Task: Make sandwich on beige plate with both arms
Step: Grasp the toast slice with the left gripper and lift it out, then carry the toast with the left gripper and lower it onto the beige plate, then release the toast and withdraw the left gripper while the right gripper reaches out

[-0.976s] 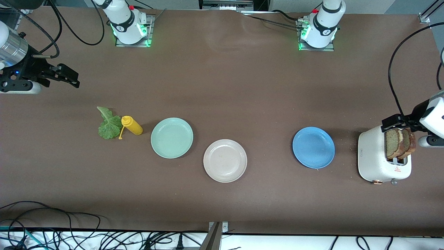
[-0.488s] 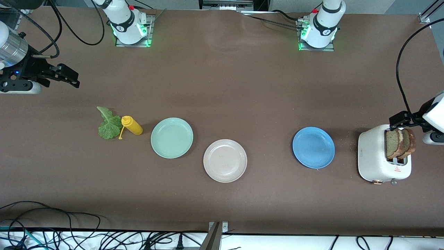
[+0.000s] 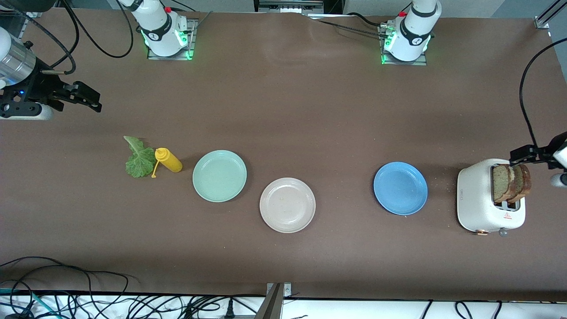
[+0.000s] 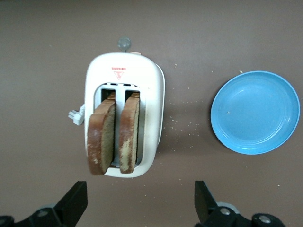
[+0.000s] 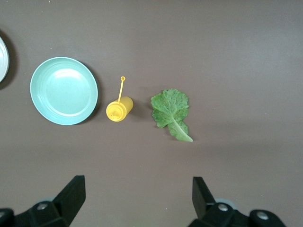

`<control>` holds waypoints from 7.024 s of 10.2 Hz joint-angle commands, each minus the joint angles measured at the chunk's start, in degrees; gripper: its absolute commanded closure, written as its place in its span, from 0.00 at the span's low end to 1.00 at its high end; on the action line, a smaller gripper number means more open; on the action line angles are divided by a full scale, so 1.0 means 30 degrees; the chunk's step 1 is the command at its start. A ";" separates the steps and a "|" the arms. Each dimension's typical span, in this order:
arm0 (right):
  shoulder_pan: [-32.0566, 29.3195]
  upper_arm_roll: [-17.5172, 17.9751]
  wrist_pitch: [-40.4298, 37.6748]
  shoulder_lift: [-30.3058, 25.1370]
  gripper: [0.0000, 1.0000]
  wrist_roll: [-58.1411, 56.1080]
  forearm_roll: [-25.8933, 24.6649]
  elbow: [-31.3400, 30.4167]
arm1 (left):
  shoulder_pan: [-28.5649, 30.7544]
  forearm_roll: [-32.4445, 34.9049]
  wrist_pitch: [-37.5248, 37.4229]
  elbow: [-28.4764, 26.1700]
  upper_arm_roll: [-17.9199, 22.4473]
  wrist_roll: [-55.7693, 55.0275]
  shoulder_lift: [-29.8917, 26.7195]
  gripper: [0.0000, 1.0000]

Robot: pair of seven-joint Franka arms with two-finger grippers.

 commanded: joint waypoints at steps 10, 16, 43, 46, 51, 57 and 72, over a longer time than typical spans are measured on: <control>0.0019 -0.0048 -0.0037 0.0150 0.00 -0.0001 0.0005 0.0354 | 0.0152 0.1956 0.1545 0.0177 -0.0015 0.0505 0.2694 0.01; 0.0019 -0.0048 -0.0037 0.0150 0.00 -0.0002 0.0005 0.0354 | 0.0211 0.1898 0.0904 0.0000 -0.0015 0.0417 0.2812 0.75; 0.0019 -0.0048 -0.0037 0.0150 0.00 -0.0002 0.0034 0.0354 | -1.0335 -1.0991 1.6222 0.4600 -0.4439 -1.9094 1.0222 1.00; 0.0019 -0.0048 -0.0037 0.0150 0.00 -0.0002 0.0034 0.0354 | -1.0394 -1.0993 1.6193 0.4277 -0.4439 -1.9124 1.0632 1.00; 0.0019 -0.0048 -0.0066 0.0150 0.00 -0.0002 0.0034 0.0354 | -1.0599 -1.0905 1.5959 0.3400 -0.4410 -1.9182 1.0927 1.00; 0.0019 -0.0077 0.0399 0.0150 0.00 0.0174 0.0033 0.0354 | -1.0133 -1.0729 1.4296 0.3193 -0.4118 -1.9417 1.0518 0.00; -0.0975 -0.0663 0.2300 0.4365 0.00 -0.5378 -0.0201 -0.0609 | -0.2076 0.2481 -0.0588 0.3574 -0.3209 -0.4609 0.1644 0.00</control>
